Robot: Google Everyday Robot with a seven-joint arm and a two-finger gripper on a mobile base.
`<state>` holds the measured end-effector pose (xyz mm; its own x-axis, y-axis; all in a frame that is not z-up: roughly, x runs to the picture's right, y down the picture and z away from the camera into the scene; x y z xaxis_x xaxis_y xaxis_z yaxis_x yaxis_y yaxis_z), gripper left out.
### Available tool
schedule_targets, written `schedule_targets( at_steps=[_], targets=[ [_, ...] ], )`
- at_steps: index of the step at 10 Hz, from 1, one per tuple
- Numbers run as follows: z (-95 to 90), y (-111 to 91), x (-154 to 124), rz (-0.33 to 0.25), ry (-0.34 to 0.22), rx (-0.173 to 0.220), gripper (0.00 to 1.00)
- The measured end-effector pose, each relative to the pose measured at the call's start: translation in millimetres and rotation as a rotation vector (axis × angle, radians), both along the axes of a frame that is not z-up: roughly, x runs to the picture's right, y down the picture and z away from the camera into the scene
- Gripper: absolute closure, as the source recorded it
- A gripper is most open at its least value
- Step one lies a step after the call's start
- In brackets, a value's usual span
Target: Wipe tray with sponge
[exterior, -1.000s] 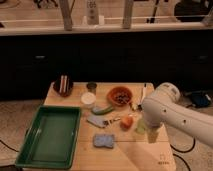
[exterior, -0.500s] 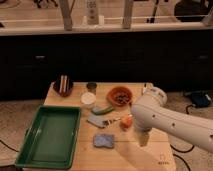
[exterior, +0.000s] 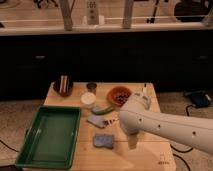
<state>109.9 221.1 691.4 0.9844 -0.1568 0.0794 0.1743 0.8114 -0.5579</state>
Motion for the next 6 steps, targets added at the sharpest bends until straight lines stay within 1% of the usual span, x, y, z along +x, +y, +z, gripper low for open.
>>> schedule_targets(
  at_steps=[3,6],
  targets=[
    [18.3,15,-29,0.026,-0.023,-0.017,0.2],
    [27.3,25,-34,0.069,-0.033,-0.024,0.2]
  ],
)
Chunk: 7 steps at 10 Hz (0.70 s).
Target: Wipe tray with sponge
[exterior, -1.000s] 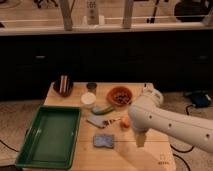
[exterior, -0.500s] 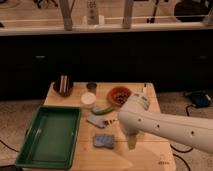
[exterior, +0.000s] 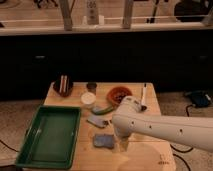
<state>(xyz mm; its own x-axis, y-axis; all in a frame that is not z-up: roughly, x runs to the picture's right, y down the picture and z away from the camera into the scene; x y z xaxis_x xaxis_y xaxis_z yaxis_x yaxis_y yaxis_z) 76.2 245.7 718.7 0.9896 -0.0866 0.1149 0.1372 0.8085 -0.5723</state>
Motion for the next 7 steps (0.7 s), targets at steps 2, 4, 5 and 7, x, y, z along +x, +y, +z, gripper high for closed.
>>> schedule_targets(
  at_steps=[2,4,5,7],
  targets=[
    [8.0,5,-8,0.018,-0.005,-0.005,0.2],
    [15.0,7,-21,0.036,-0.011,-0.012,0.2],
    [18.2,10,-22,0.052,-0.009,-0.018,0.2],
    [26.4,15,-28,0.071,-0.012,-0.021,0.2]
  ],
)
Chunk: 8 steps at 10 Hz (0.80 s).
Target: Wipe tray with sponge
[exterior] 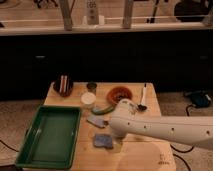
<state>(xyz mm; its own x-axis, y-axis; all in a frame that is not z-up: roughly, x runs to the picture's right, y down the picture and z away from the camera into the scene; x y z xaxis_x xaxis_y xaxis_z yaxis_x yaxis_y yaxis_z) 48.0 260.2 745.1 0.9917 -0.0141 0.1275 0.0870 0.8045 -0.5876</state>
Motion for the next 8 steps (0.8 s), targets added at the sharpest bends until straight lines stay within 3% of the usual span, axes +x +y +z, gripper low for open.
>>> schedule_targets(
  at_steps=[8],
  targets=[
    [22.7,14,0,0.075,0.021,-0.034,0.2]
  ],
)
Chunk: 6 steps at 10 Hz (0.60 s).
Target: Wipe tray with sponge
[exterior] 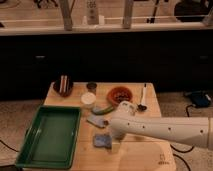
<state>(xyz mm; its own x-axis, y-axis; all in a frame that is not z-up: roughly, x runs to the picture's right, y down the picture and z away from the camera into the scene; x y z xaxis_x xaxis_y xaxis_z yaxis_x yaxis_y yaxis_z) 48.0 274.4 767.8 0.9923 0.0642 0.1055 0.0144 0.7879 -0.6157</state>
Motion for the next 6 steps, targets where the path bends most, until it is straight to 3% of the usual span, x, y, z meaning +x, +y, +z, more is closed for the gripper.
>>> schedule_targets(
  at_steps=[6],
  targets=[
    [11.2,9.2,1.9,0.036,0.02,-0.024,0.2]
  ],
)
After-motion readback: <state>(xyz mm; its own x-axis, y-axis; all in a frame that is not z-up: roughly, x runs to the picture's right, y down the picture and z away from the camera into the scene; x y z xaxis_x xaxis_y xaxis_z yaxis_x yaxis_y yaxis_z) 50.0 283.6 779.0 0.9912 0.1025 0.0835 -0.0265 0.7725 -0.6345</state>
